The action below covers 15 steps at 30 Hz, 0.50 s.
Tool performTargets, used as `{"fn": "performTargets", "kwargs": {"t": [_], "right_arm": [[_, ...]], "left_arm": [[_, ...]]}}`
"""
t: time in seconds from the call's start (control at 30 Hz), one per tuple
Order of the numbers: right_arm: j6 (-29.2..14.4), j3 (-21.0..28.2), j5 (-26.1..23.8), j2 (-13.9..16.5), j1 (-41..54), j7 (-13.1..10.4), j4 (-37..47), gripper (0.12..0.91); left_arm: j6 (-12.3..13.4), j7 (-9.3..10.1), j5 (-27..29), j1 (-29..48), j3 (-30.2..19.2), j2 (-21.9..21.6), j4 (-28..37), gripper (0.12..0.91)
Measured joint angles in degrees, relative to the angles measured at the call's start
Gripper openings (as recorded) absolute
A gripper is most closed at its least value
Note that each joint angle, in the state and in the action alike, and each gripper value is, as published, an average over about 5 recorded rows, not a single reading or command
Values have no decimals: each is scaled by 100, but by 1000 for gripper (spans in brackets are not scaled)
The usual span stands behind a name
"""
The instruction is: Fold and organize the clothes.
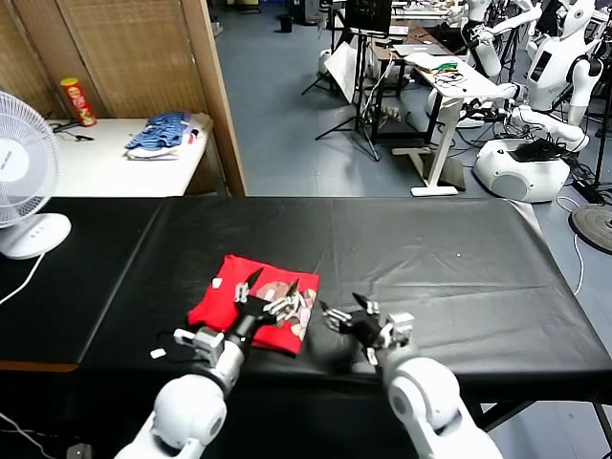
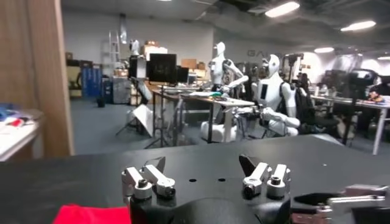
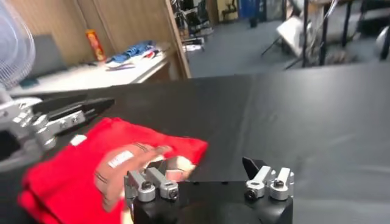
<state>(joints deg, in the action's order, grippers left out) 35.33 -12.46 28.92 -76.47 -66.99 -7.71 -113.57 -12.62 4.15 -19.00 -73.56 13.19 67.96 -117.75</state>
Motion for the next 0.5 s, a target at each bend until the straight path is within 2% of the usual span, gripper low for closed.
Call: {"fn": "performTargets", "kwargs": {"t": [0.13,0.23,0.4,0.5], "right_arm": [[10,142,436,-235,334,-326,502,791],[-19,176,669,-393,515,-420,852,747],[-145,217,773,-560,790,-199,1377,615],[-259,270,592,-572,987,38,1672,465]], "left_arm": [[99,110,2,-194,189,-93,-99,798],[144,149,-10,-323,304,-113,-163,798],[208,148,-45,-517,482,-125,-259,798],[241,140,-62,-606,583,-132,-298,798]]}}
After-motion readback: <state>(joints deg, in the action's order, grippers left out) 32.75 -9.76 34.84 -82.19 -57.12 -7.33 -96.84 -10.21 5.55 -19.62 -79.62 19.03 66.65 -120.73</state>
